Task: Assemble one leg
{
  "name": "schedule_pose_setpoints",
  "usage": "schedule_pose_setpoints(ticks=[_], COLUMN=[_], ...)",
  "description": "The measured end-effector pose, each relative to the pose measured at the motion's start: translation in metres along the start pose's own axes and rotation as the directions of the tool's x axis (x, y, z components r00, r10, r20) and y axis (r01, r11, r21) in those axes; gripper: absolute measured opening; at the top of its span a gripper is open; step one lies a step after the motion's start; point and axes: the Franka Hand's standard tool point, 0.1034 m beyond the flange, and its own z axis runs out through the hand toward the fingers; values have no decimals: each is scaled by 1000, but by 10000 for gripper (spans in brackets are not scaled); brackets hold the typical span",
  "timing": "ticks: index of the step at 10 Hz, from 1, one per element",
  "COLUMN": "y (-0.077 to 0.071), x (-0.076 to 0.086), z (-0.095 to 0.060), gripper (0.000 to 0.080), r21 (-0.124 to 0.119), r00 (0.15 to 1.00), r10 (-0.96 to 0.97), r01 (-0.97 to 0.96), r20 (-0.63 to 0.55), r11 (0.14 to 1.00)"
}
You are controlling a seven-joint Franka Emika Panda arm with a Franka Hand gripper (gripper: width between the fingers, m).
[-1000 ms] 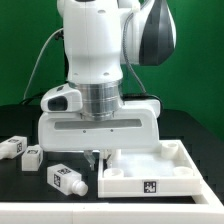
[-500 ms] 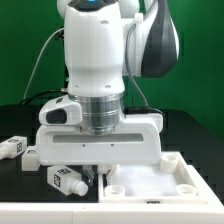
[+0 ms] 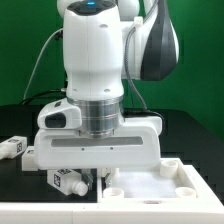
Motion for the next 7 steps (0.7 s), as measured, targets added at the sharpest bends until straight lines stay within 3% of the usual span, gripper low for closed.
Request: schedule_pose_setpoints(ticks=[7], y=[-2], x=[7], z=[0], gripper=[54], r21=[3], r00=[1000], r10=[2], r01=[-2], r20=[16], r11=[1000])
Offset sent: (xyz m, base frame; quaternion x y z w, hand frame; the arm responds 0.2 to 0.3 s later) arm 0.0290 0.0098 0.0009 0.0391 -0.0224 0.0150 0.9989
